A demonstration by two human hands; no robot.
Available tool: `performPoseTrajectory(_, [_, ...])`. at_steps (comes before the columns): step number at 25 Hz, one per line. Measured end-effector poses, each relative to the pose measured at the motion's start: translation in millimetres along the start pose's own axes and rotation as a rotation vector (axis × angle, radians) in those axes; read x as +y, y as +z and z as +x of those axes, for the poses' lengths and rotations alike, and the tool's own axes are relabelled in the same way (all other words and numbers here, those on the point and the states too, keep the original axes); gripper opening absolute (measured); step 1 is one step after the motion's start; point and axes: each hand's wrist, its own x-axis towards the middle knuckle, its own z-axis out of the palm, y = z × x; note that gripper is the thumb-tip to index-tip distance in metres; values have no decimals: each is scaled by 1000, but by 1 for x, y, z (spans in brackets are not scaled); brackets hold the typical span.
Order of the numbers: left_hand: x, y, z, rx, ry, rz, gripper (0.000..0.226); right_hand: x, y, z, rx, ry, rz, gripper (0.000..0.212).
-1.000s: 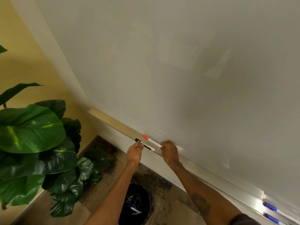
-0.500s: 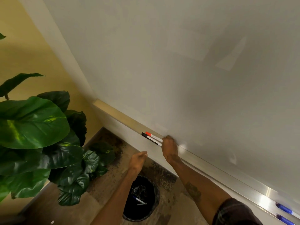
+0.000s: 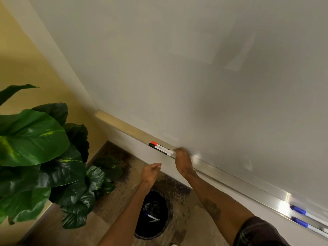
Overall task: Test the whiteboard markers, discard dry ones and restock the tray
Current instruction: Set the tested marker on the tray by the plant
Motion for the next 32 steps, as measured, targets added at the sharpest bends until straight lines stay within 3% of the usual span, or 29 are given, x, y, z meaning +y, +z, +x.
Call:
performPoseTrajectory(11, [63, 103, -51, -153, 115, -34, 32, 80, -73, -93, 143, 94, 69, 39])
performPoseTrajectory(21, [100, 255, -143, -344, 229, 49, 29, 216, -158, -212, 309, 290, 92, 33])
performPoseTrajectory(27, [116, 342, -182, -430, 239, 115, 30, 305, -201, -278, 403, 447, 166, 33])
performPoseTrajectory(32, [119, 402, -193, -495, 208, 151, 32, 372, -219, -323, 506, 730, 351, 33])
